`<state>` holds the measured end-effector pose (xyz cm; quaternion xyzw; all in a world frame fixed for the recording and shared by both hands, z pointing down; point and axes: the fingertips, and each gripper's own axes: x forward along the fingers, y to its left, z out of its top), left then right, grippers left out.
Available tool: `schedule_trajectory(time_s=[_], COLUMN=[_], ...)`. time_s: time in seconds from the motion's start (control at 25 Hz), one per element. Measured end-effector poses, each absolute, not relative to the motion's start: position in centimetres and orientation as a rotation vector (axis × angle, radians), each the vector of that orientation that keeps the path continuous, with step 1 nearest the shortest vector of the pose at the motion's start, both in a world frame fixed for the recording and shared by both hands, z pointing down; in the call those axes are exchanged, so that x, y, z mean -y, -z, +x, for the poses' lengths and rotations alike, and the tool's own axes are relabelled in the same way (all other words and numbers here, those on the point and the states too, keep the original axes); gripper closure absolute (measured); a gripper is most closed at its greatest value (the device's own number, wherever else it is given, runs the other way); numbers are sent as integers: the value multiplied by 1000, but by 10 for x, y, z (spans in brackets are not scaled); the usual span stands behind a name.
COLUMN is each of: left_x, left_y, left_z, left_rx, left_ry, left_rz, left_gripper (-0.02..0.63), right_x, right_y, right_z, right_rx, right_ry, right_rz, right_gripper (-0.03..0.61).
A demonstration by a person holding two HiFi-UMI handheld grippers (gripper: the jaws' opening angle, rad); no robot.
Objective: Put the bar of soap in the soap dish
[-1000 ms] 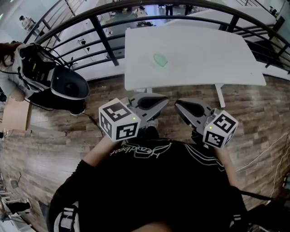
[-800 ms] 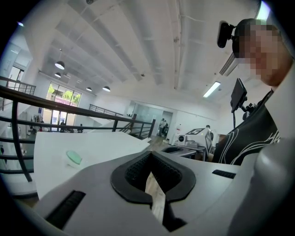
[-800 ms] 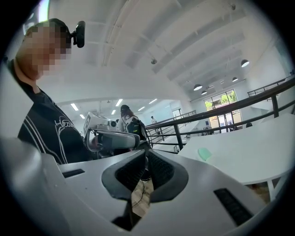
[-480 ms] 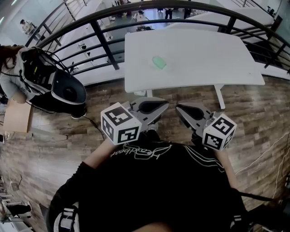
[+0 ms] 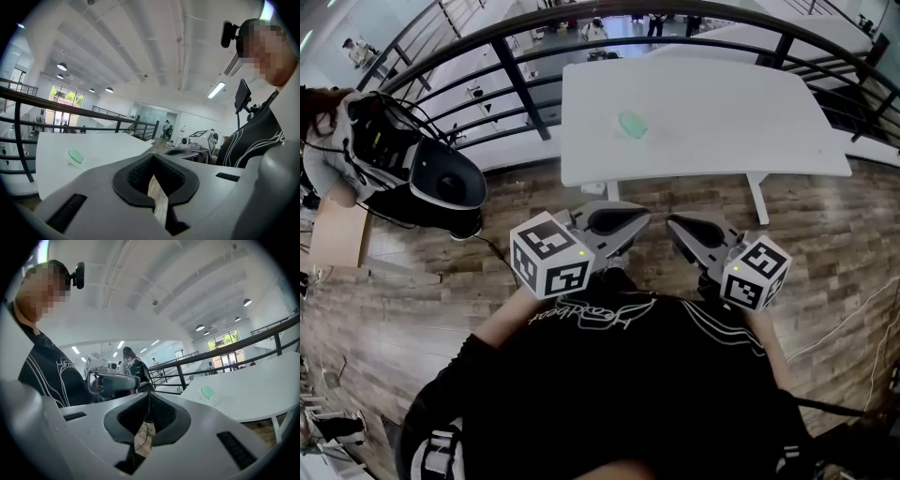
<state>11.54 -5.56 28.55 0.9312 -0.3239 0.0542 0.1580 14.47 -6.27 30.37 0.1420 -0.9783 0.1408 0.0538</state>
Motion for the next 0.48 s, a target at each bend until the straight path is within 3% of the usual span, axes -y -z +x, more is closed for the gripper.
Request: schedule_trajectory(time_s=[0.48], left_x=[50], left_y=[-289], left_z=[111], left_rx=[951], left_ry=[-153], left_rz=[2647], left_gripper=[606], right_x=[56], right_y=[-307], right_z=[143], right_rx=[2967], right_ry=[-426], right_rz=[419], right_gripper=[558])
